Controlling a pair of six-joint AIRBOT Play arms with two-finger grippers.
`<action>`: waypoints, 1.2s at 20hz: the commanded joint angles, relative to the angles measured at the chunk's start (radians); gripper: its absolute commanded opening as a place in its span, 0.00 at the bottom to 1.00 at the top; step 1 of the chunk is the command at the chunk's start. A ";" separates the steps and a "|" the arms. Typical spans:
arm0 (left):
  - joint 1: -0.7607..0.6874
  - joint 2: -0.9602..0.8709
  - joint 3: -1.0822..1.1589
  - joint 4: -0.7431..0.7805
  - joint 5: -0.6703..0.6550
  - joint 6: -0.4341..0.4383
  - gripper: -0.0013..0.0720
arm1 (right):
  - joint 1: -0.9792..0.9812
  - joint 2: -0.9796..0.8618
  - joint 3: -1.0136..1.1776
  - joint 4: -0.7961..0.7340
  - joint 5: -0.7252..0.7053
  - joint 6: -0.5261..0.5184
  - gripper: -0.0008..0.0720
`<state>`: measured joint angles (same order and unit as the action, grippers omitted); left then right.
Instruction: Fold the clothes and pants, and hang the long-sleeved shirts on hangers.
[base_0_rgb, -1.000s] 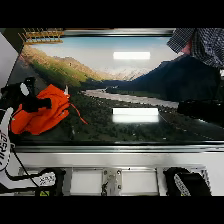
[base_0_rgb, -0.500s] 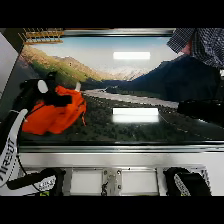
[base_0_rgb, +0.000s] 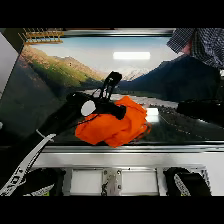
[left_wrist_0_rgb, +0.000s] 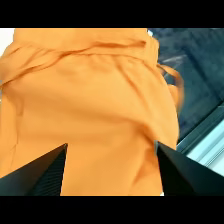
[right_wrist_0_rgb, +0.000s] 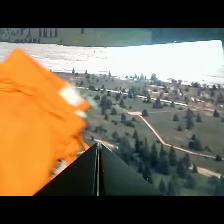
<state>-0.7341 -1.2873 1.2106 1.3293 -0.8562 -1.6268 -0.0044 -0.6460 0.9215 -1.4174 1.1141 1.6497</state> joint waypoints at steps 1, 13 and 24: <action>0.057 -0.024 0.074 0.065 -0.101 -0.072 0.80 | 0.000 0.000 0.000 0.001 0.000 0.000 0.04; 0.772 0.191 -0.653 -0.333 -0.083 0.036 0.79 | 0.000 -0.001 0.000 0.009 0.000 0.000 0.04; 0.593 -0.090 -0.523 -0.467 -0.111 0.180 0.03 | 0.000 -0.082 0.005 0.037 0.026 -0.035 0.28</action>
<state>-0.1162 -1.3460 0.6434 0.8650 -0.9543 -1.4647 -0.0044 -0.6773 0.9226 -1.4055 1.1191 1.6474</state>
